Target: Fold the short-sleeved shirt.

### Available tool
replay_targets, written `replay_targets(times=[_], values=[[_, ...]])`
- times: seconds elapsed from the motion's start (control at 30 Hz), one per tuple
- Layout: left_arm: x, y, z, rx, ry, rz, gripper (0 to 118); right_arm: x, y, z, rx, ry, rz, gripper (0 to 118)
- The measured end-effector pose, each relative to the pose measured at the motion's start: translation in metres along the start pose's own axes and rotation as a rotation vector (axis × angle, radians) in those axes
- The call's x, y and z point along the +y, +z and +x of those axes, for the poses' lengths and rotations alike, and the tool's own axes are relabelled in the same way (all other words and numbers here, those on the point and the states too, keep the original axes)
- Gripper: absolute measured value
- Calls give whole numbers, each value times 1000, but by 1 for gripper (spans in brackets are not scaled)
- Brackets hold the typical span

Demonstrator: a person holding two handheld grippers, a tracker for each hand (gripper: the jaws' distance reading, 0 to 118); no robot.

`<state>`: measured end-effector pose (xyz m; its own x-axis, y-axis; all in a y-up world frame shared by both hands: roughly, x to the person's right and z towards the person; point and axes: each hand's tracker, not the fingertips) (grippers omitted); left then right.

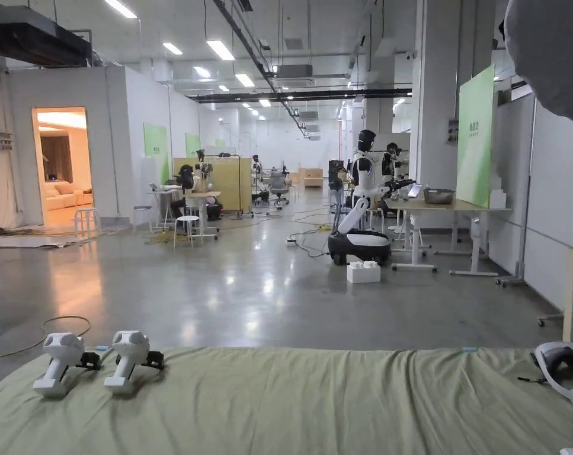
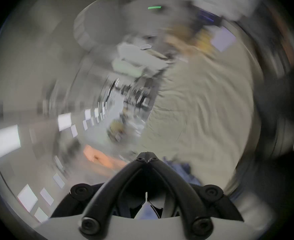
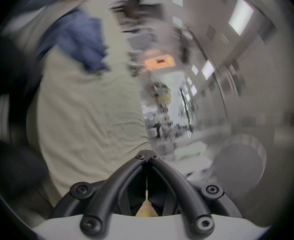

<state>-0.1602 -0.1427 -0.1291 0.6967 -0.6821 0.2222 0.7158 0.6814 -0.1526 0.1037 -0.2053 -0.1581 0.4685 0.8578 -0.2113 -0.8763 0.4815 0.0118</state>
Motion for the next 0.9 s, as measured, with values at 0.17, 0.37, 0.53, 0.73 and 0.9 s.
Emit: replay_targets(times=[0.17,0.37,0.53,0.73,0.9], values=[[-74,8,-81,-51,1068,159,2,-26,17,71,-78,-1039,33,2],[-98,38,-77,131,918,131,2,-49,34,80,-103,-1175,52,2],[-75,46,-77,122,903,166,2,-31,39,82,-80,-1159,60,2],[-60,42,-66,91,818,165,2,-19,38,79,-66,-1119,51,2],[-53,43,-65,53,820,185,2,-18,40,80,-50,-1115,52,2]])
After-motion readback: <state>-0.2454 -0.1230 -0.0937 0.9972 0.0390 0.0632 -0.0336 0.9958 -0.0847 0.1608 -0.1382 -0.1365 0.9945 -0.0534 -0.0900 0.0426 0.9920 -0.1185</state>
